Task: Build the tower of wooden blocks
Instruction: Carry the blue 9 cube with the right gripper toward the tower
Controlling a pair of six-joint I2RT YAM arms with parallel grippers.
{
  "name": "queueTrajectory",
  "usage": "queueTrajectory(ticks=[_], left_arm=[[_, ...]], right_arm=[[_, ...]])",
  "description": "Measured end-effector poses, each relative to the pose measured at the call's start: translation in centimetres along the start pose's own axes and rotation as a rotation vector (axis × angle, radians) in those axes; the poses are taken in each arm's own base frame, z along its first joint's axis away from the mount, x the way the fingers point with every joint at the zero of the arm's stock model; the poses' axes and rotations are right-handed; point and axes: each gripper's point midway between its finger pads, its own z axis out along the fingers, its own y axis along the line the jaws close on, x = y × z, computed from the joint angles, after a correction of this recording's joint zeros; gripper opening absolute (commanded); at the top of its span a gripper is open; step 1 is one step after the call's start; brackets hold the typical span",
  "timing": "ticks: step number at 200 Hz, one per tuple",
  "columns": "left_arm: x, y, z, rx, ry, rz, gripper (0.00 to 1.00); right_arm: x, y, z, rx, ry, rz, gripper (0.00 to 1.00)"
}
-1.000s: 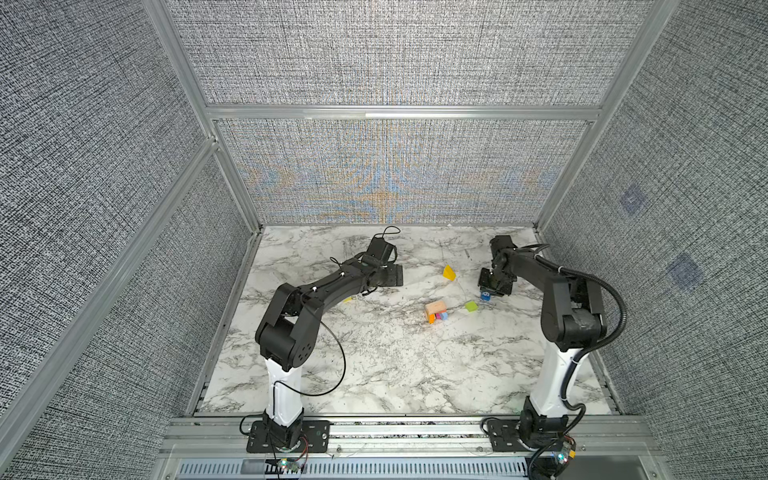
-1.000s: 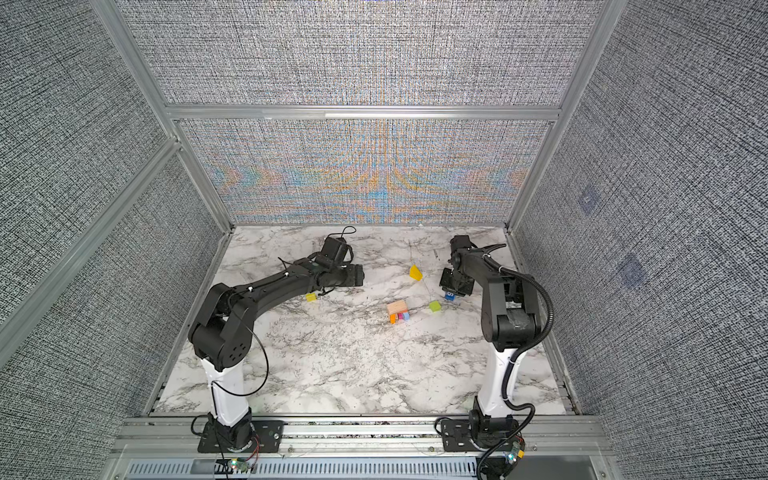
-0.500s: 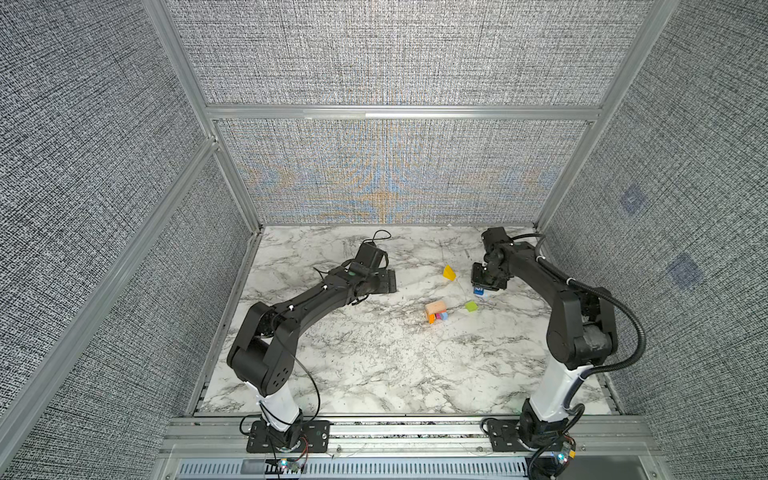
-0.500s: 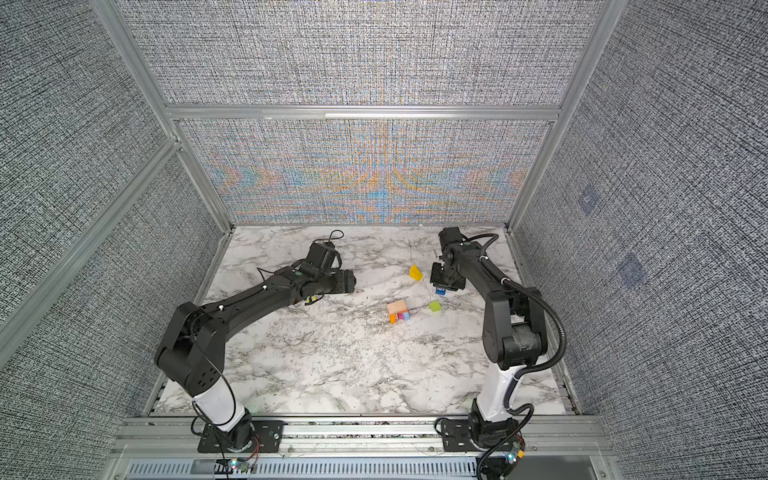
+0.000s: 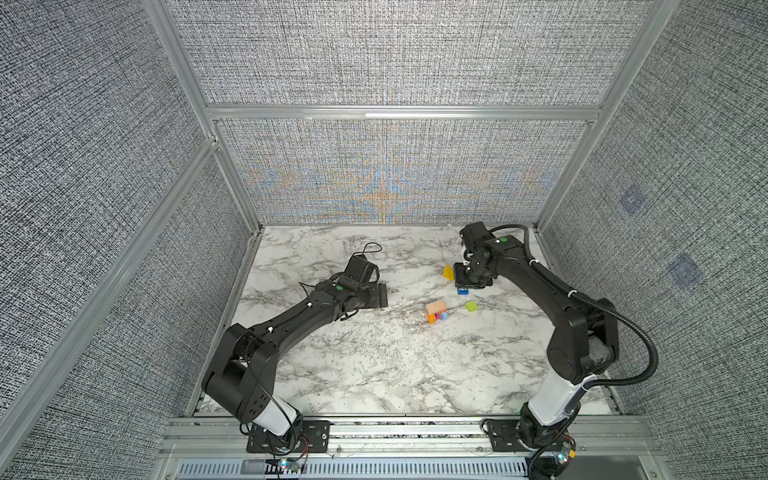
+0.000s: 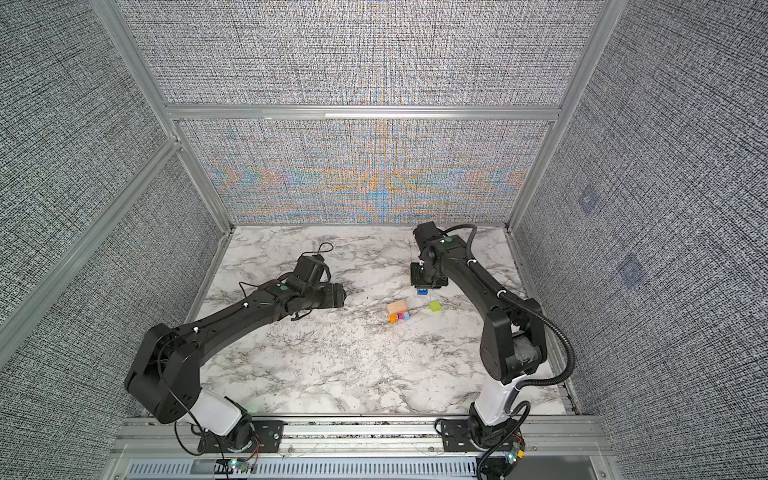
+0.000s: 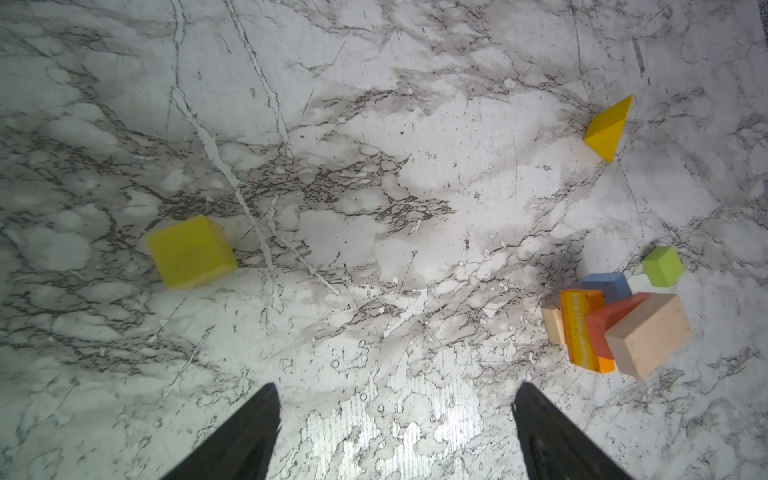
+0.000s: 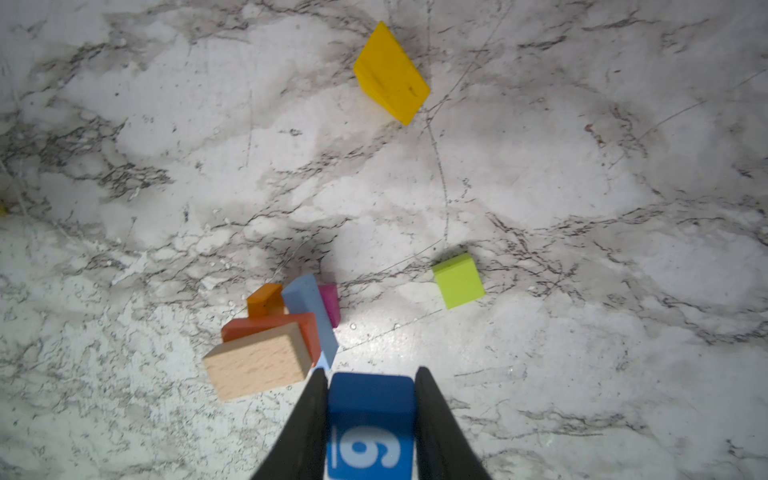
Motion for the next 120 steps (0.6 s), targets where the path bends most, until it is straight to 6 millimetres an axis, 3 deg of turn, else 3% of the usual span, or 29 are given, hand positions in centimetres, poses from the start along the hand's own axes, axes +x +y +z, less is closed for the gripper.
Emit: queueTrajectory(ticks=[67,120], left_arm=[[1.2,0.9,-0.4,-0.016,0.006,-0.014,0.89],[1.6,1.4,-0.4,-0.029,0.005,-0.020,0.89]], right_arm=[[1.1,4.9,-0.3,-0.027,0.032,-0.101,0.31],[2.4,8.0,1.4,-0.046,0.086,-0.173,0.32]])
